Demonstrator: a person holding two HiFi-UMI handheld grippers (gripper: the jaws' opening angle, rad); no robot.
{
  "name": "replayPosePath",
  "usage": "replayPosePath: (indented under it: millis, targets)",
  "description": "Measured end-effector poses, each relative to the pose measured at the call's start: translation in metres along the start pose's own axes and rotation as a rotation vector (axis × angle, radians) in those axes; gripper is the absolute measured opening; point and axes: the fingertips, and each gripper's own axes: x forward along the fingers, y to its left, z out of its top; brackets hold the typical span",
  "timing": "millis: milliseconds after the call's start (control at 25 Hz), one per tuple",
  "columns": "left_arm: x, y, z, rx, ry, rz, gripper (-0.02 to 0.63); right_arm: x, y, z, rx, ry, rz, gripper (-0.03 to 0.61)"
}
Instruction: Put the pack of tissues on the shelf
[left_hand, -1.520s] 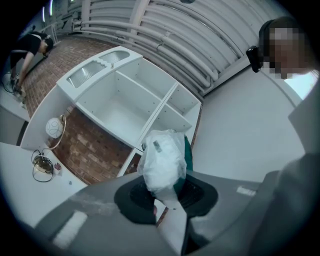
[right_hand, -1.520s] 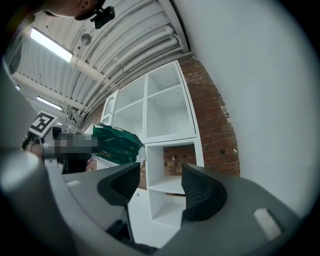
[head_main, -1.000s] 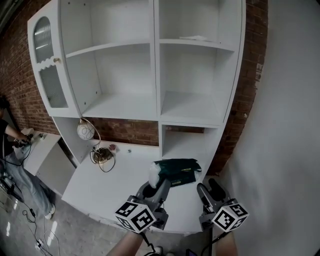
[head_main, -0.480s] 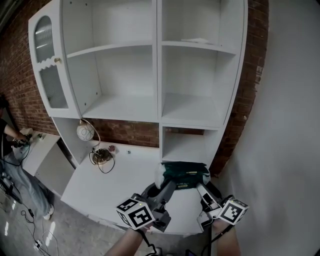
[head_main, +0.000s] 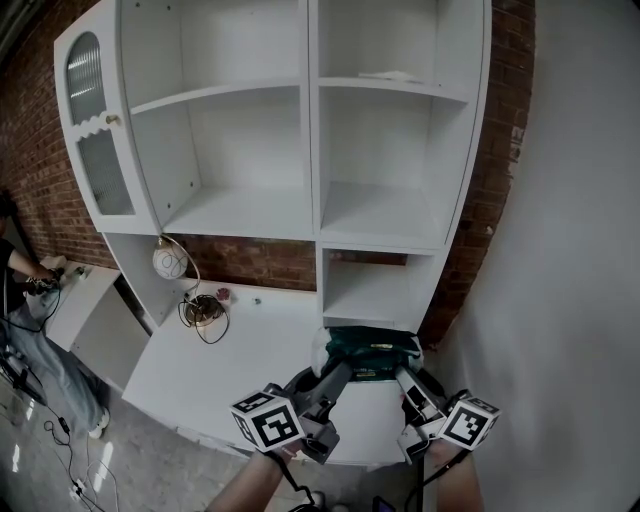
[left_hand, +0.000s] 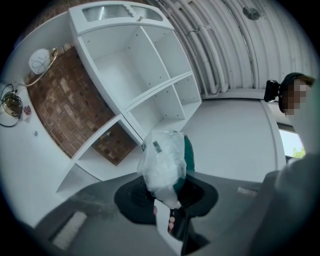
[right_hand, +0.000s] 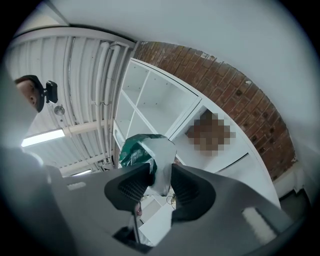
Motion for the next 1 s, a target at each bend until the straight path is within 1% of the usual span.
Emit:
replayPosePath:
  millis: [120, 280, 400, 480, 640, 720, 840, 1000]
  targets:
    - [0.001, 0.0, -0.003, 0.003, 0.016, 0.008, 0.098, -0.004, 0.0, 0.001, 0.002, 0.003, -0.003, 0.116]
    - [0.004, 0.0, -0.004, 0.014, 0.016, 0.025, 0.098, -0.006, 0.0, 0.002, -0.001, 0.0, -0.016, 0.09]
    - [0.006, -0.001, 0.0, 0.053, 0.013, 0.043, 0.103, -0.005, 0.002, 0.007, 0.019, -0.023, -0.038, 0.081]
    - [0.008, -0.003, 0.003, 0.091, 0.009, 0.055, 0.108, -0.003, 0.008, 0.012, 0.036, -0.045, -0.031, 0.078]
    - [0.011, -0.009, 0.01, 0.18, 0.005, 0.067, 0.124, -0.001, 0.016, 0.019, 0.06, -0.07, -0.015, 0.075]
    - [0.012, -0.011, 0.012, 0.234, 0.012, 0.075, 0.144, -0.002, 0.017, 0.022, 0.061, -0.074, -0.016, 0.075]
    - [0.014, -0.014, 0.011, 0.339, 0.039, 0.096, 0.198, -0.004, 0.016, 0.026, 0.061, -0.07, -0.019, 0.075]
    - [0.017, -0.016, 0.009, 0.516, 0.083, 0.143, 0.282, -0.006, 0.017, 0.033, 0.06, -0.06, -0.01, 0.075]
